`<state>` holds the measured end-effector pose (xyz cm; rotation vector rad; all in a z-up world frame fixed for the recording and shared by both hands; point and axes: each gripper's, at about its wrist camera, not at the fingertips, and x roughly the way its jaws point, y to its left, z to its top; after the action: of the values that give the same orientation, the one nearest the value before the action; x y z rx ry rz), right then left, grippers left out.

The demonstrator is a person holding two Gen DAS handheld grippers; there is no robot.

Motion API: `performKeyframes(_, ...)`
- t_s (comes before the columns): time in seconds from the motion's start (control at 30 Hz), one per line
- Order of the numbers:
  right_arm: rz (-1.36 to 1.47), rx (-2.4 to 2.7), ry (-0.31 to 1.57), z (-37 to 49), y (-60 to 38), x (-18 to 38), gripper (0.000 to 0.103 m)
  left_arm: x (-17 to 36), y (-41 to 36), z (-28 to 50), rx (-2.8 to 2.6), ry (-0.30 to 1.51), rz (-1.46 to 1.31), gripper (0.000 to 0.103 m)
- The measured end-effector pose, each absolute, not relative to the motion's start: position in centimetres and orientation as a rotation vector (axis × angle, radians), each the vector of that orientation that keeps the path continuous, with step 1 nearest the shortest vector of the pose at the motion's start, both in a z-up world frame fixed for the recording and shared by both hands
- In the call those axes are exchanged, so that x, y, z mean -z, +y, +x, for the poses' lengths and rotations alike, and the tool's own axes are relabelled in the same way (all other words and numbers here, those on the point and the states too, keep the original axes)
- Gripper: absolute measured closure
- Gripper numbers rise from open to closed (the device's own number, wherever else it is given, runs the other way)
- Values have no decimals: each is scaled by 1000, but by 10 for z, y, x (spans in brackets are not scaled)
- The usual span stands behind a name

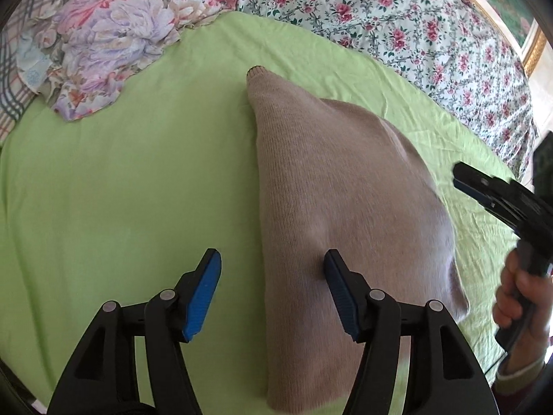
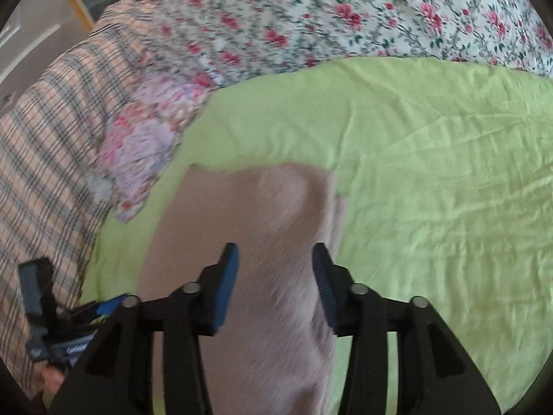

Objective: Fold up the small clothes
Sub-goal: 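Release the sweater and pull both grippers back from it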

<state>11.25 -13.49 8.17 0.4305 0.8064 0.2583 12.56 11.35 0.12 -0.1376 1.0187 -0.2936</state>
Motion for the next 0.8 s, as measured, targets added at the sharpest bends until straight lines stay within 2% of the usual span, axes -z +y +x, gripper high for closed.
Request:
performKeyframes(0.2, 409, -285, 826, 51, -113, -79, 54, -2, 118, 82, 295, 1024, -68, 41)
performKeyframes(0.27, 412, -273, 833, 30, -108, -75, 47, 1, 122, 65, 294, 1034, -54, 40)
performKeyframes(0.47, 386, -238, 868, -19, -91, -59, 37, 17, 121, 16, 284, 1077, 0, 37)
performKeyframes(0.6, 384, -211, 894, -47, -87, -47, 35, 21, 114, -9, 269, 1068, 72, 36)
performKeyframes(0.8, 362, -191, 907, -67, -84, -39, 25, 19, 115, -24, 255, 1059, 90, 31)
